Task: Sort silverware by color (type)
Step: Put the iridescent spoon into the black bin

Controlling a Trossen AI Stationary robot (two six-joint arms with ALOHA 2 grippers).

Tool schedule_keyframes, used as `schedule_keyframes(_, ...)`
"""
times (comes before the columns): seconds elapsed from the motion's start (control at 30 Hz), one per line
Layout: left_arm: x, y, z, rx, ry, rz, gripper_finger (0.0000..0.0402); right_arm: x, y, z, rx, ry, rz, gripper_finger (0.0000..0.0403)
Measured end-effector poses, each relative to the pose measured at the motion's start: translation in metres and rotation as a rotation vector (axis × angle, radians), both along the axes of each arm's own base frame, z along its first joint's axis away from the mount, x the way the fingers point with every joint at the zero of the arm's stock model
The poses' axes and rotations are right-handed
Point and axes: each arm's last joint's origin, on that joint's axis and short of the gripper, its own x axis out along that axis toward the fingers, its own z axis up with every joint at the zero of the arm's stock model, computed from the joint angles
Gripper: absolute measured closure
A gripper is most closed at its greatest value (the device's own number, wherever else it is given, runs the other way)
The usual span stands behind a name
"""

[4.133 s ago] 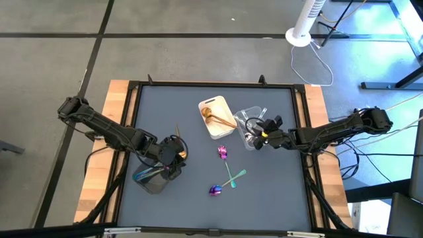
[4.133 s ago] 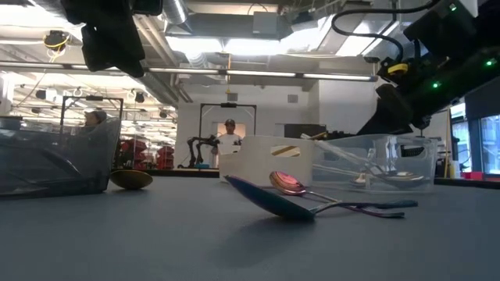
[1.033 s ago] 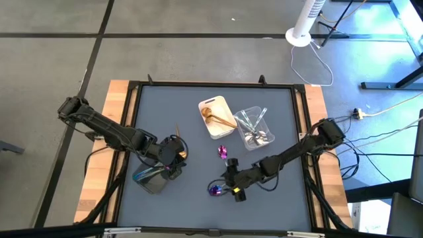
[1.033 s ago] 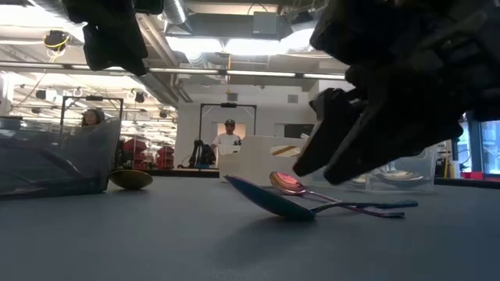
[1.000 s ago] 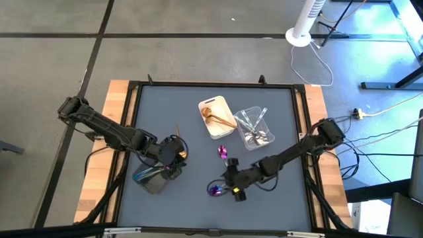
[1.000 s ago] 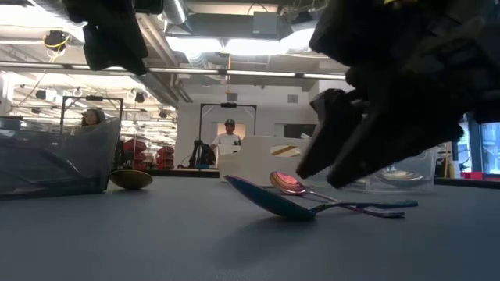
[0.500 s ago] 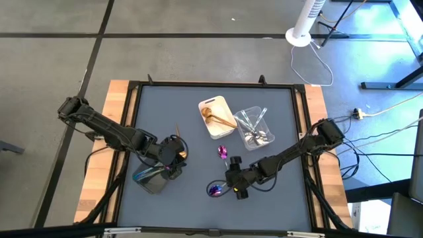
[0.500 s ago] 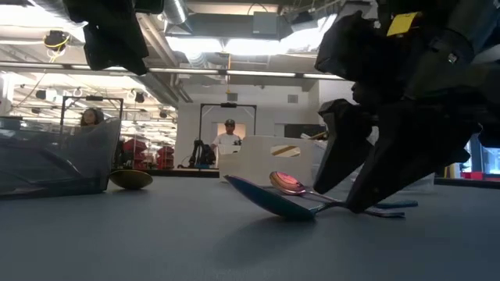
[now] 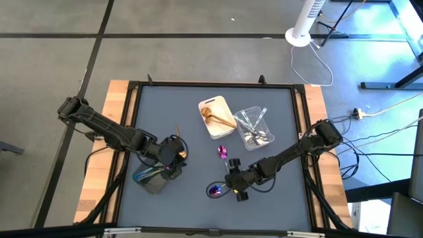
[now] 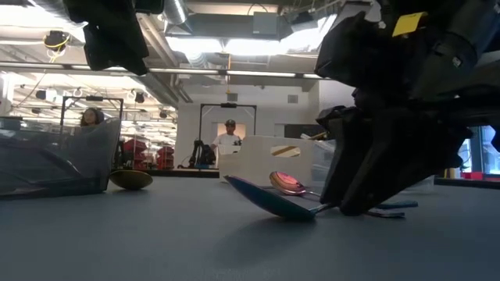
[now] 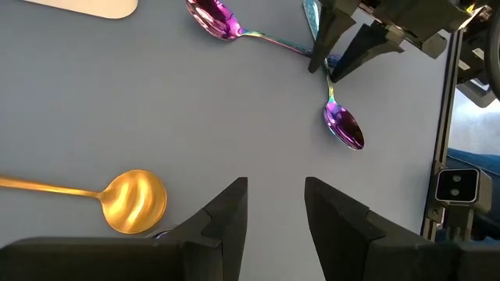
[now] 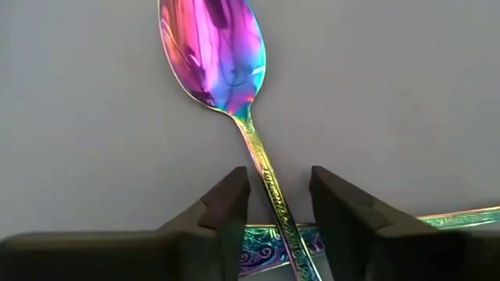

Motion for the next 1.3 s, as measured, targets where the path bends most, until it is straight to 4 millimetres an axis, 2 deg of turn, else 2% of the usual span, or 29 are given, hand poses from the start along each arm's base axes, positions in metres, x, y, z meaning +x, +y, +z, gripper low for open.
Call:
schedule_keyframes(0.33, 0.0, 0.0, 0.0, -0.001, -0.001, 0.0, 0.0279, 0.001, 0.001, 0.001, 0.01, -0.005, 0.007, 0.0367)
schedule_keyframes(0.47, 0.0, 0.0, 0.0, 0.0, 0.0, 0.0, 0.0279, 0.001, 0.001, 0.001, 0.009, -0.005, 0.006, 0.0396)
schedule_keyframes(0.9, 0.0, 0.0, 0.0, -0.004, 0.001, -0.004, 0.0279, 0.001, 0.001, 0.004, 0.015, -0.025, 0.003, 0.0398)
schedule_keyframes(1.3, -0.01, -0.006, 0.012, -0.053, -0.038, -0.093, 0.0279, 0.013, 0.005, 0.019, 0.074, -0.209, -0.025, 0.0401)
